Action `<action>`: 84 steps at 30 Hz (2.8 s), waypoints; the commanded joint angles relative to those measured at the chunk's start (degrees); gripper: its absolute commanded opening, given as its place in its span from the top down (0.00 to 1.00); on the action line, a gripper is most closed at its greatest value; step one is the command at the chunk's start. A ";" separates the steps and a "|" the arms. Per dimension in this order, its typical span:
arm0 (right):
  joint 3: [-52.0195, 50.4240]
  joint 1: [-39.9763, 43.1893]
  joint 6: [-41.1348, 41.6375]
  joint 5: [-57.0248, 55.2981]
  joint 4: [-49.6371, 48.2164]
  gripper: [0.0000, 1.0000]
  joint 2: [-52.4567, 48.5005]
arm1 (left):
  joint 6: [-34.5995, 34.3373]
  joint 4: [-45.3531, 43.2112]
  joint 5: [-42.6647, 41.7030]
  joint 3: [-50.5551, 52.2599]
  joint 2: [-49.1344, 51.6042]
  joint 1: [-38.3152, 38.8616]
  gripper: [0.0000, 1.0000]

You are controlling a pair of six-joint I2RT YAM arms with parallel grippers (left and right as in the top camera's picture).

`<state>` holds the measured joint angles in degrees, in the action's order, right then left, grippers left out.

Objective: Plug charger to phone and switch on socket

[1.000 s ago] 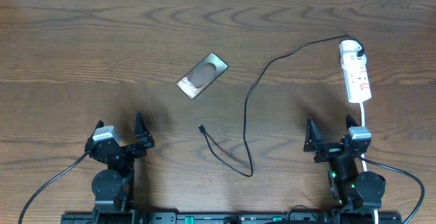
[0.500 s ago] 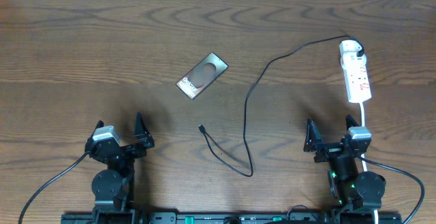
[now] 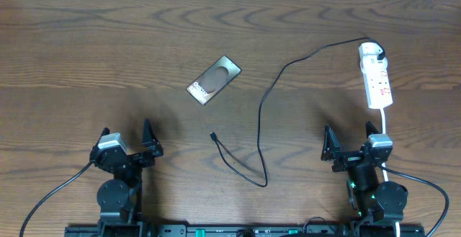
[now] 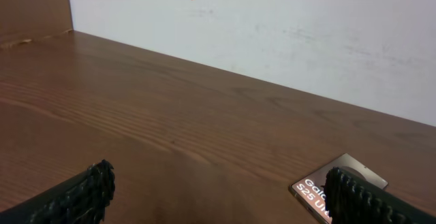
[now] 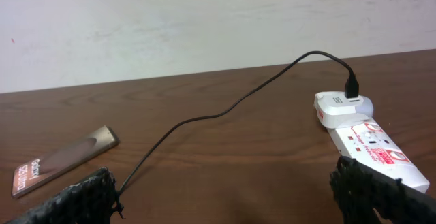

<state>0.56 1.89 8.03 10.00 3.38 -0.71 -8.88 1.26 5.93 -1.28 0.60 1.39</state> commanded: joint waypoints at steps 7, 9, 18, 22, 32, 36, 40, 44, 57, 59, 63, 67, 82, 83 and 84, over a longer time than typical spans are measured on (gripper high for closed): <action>-0.26 -0.48 -0.85 -0.68 0.09 0.01 0.42 | 0.94 2.19 0.76 1.05 -0.39 0.07 0.00; -0.26 -0.48 -0.83 -0.68 0.07 0.01 0.42 | 0.94 2.19 0.76 1.05 -0.39 0.07 0.00; -0.26 -0.48 -0.83 -0.68 0.09 0.01 0.42 | 0.94 2.19 0.76 1.05 -0.39 0.07 0.00; -0.26 -0.48 -0.83 -0.68 0.09 0.01 0.42 | 0.94 2.19 0.76 1.05 -0.39 0.07 0.00; -0.26 -0.48 -0.83 -0.68 0.09 0.01 0.42 | 0.94 2.19 0.76 1.05 -0.39 0.07 0.00; -0.26 -0.48 -0.83 -0.68 0.09 0.01 0.42 | 0.94 2.19 0.76 1.05 -0.39 0.07 0.00; -0.26 -0.48 -0.85 -0.68 0.09 0.01 0.42 | 0.94 2.19 0.76 1.05 -0.39 0.07 0.00; -0.26 -0.48 -0.85 -0.68 0.09 0.01 0.42 | 0.94 2.19 0.76 1.05 -0.39 0.07 0.00; -0.26 -0.48 -0.83 -0.68 0.09 0.01 0.42 | 0.87 1.70 -1.31 1.05 -0.39 0.07 0.00; -0.26 -0.48 -0.83 -0.68 0.09 0.01 0.42 | 0.92 1.79 -6.34 1.05 -0.35 0.07 0.00; -0.26 -0.48 -0.83 -0.68 0.09 0.01 0.42 | 0.90 2.56 -9.99 1.05 1.20 0.07 0.00; -0.26 -0.48 -0.83 -0.68 0.09 0.01 0.42 | 0.31 2.51 -10.08 1.05 4.92 0.09 0.00; -0.26 -0.48 -0.85 -0.68 0.09 0.01 0.42 | -2.67 -8.22 -26.34 -11.04 29.77 0.09 0.00; -0.26 -0.48 -0.83 -0.68 0.07 0.01 0.42 | -2.03 -8.17 -26.56 -13.05 32.39 0.09 0.00; -0.26 -0.48 -0.85 -0.68 0.09 0.01 0.42 | -0.85 -8.00 -27.32 -15.45 35.43 0.11 0.00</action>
<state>0.56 1.89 8.01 9.98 3.40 -0.69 -10.92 -6.35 -18.31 -8.97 29.34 1.39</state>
